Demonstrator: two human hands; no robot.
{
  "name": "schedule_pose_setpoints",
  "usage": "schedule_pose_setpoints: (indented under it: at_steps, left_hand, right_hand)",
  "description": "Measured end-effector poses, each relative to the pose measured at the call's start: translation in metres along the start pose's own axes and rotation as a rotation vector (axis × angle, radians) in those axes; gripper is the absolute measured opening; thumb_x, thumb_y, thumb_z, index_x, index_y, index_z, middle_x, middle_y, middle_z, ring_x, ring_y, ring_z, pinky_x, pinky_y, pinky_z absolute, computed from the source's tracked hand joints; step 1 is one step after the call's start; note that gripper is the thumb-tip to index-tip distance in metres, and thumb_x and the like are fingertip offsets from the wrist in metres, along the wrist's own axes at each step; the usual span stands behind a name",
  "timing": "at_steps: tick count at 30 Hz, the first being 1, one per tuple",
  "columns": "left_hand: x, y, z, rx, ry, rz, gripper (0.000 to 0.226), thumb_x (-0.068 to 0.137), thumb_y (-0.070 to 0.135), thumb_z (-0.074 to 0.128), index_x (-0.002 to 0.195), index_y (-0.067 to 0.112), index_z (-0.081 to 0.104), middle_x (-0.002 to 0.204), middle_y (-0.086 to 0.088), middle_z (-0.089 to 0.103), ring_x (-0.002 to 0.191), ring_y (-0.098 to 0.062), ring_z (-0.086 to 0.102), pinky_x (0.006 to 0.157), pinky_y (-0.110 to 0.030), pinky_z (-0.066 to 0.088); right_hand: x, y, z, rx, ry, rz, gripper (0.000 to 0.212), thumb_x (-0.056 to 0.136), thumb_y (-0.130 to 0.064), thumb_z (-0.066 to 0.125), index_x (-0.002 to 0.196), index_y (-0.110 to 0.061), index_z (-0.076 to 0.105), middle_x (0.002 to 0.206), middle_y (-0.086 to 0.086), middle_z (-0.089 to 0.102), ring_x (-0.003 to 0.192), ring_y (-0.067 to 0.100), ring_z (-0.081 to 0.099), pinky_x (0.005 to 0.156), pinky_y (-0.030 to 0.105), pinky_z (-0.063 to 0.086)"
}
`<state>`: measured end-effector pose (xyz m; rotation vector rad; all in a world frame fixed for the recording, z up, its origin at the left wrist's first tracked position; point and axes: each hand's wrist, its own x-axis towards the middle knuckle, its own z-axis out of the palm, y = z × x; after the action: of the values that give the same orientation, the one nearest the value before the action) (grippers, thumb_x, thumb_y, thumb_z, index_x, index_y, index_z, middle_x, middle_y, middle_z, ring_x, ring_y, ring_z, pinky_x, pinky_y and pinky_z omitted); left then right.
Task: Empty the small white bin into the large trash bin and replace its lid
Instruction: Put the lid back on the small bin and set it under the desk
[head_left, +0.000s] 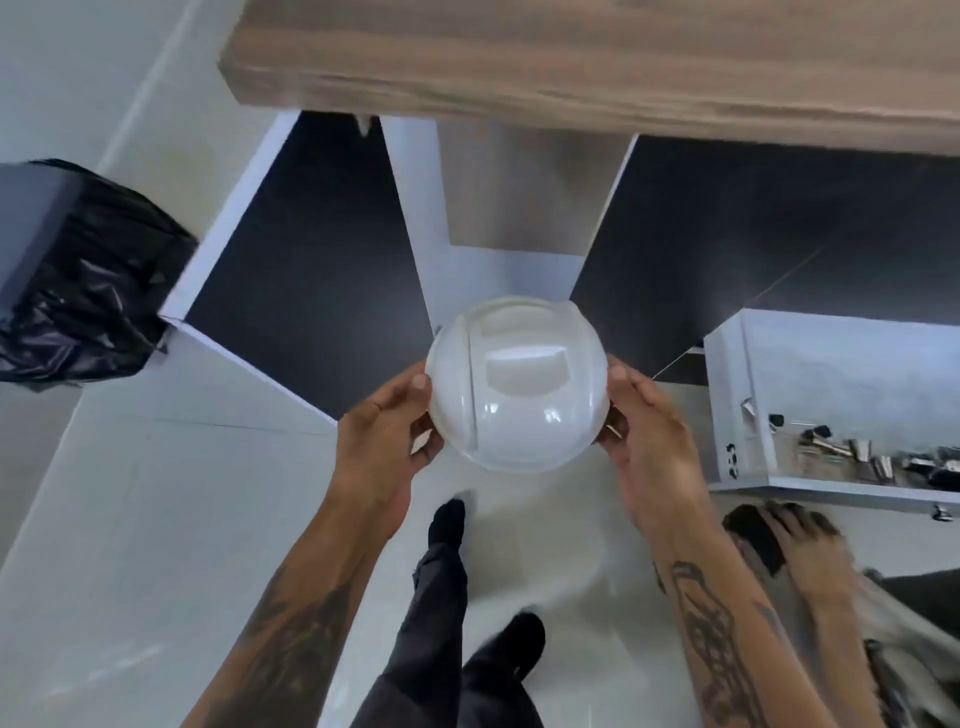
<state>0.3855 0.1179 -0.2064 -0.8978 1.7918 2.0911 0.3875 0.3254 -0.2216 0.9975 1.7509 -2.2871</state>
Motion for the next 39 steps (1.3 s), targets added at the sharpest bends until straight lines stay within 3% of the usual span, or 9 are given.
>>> schedule_pose_setpoints:
  at_steps: [5, 11, 16, 19, 22, 25, 28, 32, 39]
  left_hand:
    - [0.11, -0.088, 0.014, -0.113, 0.133, -0.127, 0.029, 0.092, 0.019, 0.069, 0.116, 0.002, 0.069, 0.105, -0.01, 0.073, 0.09, -0.027, 0.069, 0.085, -0.04, 0.059]
    - [0.258, -0.157, 0.05, -0.234, 0.22, -0.203, 0.024, 0.086, 0.024, 0.076, 0.106, 0.01, 0.073, 0.09, -0.005, 0.07, 0.073, -0.016, 0.064, 0.073, -0.032, 0.061]
    - [0.375, -0.188, 0.075, -0.304, 0.203, -0.19, 0.031, 0.087, 0.023, 0.076, 0.113, 0.006, 0.072, 0.1, -0.005, 0.073, 0.078, -0.016, 0.066, 0.081, -0.03, 0.061]
    - [0.439, -0.197, 0.084, -0.344, 0.204, -0.167, 0.034, 0.09, 0.019, 0.073, 0.12, 0.004, 0.069, 0.118, -0.01, 0.072, 0.086, -0.018, 0.067, 0.085, -0.031, 0.059]
    - [0.493, -0.201, 0.092, -0.331, 0.222, -0.171, 0.036, 0.09, 0.019, 0.072, 0.122, 0.003, 0.066, 0.12, -0.011, 0.071, 0.093, -0.02, 0.069, 0.089, -0.032, 0.058]
    - [0.534, -0.205, 0.099, -0.286, 0.226, -0.186, 0.035, 0.089, 0.023, 0.073, 0.117, 0.004, 0.064, 0.117, -0.009, 0.071, 0.093, -0.02, 0.069, 0.088, -0.031, 0.058]
    - [0.563, -0.2, 0.109, -0.275, 0.234, -0.142, 0.027, 0.086, 0.026, 0.076, 0.103, 0.008, 0.065, 0.113, -0.009, 0.072, 0.091, -0.021, 0.069, 0.087, -0.032, 0.059]
    - [0.592, -0.188, 0.12, -0.237, 0.174, -0.1, 0.035, 0.086, 0.03, 0.076, 0.114, 0.01, 0.069, 0.114, -0.007, 0.073, 0.097, -0.021, 0.07, 0.09, -0.035, 0.059]
    - [0.602, -0.177, 0.127, -0.249, 0.101, -0.098, 0.033, 0.091, 0.031, 0.07, 0.119, 0.013, 0.067, 0.116, -0.007, 0.073, 0.101, -0.022, 0.07, 0.091, -0.037, 0.059]
  right_hand:
    - [0.106, 0.094, 0.003, 0.042, 0.015, 0.066, 0.026, 0.1, -0.024, 0.052, 0.114, -0.02, 0.073, 0.109, 0.005, 0.074, 0.09, 0.018, 0.065, 0.075, 0.031, 0.054]
    - [0.24, 0.179, 0.016, 0.183, 0.08, 0.162, 0.023, 0.099, -0.022, 0.055, 0.112, -0.017, 0.074, 0.091, -0.006, 0.077, 0.077, 0.01, 0.07, 0.062, 0.021, 0.056]
    - [0.346, 0.224, 0.045, 0.322, 0.137, 0.199, 0.015, 0.098, -0.02, 0.058, 0.099, -0.023, 0.072, 0.073, -0.012, 0.073, 0.066, 0.006, 0.068, 0.057, 0.018, 0.056]
    - [0.406, 0.243, 0.069, 0.382, 0.145, 0.19, 0.021, 0.099, -0.015, 0.052, 0.099, -0.021, 0.072, 0.065, -0.013, 0.073, 0.053, 0.002, 0.066, 0.052, 0.016, 0.054]
    - [0.457, 0.256, 0.087, 0.327, 0.148, 0.17, 0.037, 0.097, -0.007, 0.042, 0.081, -0.023, 0.071, 0.05, -0.016, 0.067, 0.044, 0.003, 0.061, 0.046, 0.013, 0.049]
    - [0.497, 0.267, 0.099, 0.273, 0.16, 0.159, 0.041, 0.097, -0.007, 0.04, 0.084, -0.023, 0.076, 0.054, -0.015, 0.069, 0.042, 0.002, 0.06, 0.05, 0.014, 0.051]
    - [0.526, 0.265, 0.107, 0.286, 0.164, 0.147, 0.032, 0.1, -0.012, 0.046, 0.1, -0.022, 0.077, 0.063, -0.011, 0.069, 0.049, 0.006, 0.056, 0.053, 0.018, 0.054]
    - [0.557, 0.246, 0.117, 0.206, 0.143, 0.118, 0.027, 0.098, -0.019, 0.051, 0.081, -0.021, 0.072, 0.068, -0.006, 0.07, 0.059, 0.011, 0.058, 0.052, 0.019, 0.054]
    - [0.566, 0.231, 0.122, 0.115, 0.121, 0.108, 0.026, 0.102, -0.024, 0.043, 0.087, -0.025, 0.065, 0.096, 0.0, 0.068, 0.09, 0.018, 0.064, 0.077, 0.03, 0.057]
